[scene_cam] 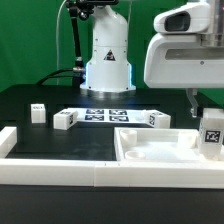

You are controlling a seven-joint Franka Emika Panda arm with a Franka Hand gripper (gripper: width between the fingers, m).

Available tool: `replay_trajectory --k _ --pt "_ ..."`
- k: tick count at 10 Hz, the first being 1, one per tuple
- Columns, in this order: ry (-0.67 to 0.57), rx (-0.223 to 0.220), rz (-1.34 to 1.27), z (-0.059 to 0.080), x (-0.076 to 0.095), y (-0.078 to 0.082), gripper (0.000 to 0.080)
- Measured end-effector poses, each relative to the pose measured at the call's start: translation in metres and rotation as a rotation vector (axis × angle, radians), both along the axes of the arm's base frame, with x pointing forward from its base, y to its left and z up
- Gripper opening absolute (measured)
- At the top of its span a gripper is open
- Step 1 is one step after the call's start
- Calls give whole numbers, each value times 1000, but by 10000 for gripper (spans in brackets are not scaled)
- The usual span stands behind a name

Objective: Assemble one leg

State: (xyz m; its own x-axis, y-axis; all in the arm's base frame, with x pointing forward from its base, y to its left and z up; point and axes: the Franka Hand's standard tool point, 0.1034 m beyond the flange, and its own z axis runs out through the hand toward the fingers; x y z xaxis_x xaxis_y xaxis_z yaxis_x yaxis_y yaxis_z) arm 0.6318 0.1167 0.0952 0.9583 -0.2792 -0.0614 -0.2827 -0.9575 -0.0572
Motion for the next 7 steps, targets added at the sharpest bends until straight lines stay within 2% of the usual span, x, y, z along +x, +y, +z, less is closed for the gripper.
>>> replay_trajectory --k 4,7 --pt "17 -18 -433 0 -1 -1 291" --pt "29 -26 -588 0 -2 1 291"
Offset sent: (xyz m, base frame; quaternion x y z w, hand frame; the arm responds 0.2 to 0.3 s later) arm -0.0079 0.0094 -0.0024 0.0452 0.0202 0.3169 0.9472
